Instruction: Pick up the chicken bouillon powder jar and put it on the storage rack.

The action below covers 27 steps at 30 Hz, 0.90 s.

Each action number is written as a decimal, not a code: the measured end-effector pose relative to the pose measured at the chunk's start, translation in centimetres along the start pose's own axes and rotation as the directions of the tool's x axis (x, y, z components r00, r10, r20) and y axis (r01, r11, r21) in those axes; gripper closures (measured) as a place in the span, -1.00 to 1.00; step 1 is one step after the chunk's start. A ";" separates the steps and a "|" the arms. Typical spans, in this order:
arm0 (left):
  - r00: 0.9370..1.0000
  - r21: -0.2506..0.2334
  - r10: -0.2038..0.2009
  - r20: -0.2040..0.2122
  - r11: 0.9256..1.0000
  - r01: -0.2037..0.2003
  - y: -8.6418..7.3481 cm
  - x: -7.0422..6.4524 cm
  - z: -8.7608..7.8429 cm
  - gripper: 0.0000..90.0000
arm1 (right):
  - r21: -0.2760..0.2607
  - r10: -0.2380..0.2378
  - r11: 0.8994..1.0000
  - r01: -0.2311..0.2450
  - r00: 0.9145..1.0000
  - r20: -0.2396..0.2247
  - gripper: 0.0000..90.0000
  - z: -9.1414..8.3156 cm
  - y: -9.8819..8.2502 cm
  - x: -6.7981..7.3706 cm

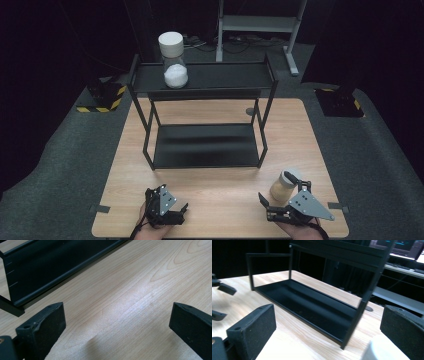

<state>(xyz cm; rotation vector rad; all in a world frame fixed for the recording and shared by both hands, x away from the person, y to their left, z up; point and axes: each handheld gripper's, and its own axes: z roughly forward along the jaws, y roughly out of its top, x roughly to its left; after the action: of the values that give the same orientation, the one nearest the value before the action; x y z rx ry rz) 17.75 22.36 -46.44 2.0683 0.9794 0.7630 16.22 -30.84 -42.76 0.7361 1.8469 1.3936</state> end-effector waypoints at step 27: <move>1.000 -0.003 0.002 0.008 1.000 -0.002 -0.1 0.1 0.0 -0.98 | 0.046 0.083 0.995 -0.090 0.986 0.143 -1.00 -0.9 -2.7 -2.1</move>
<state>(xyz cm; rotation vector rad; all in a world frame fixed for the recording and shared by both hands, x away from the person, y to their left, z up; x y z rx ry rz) 17.75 22.48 -46.45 2.0689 0.9710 0.7568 16.69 -33.69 -44.83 0.9274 1.7644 1.3159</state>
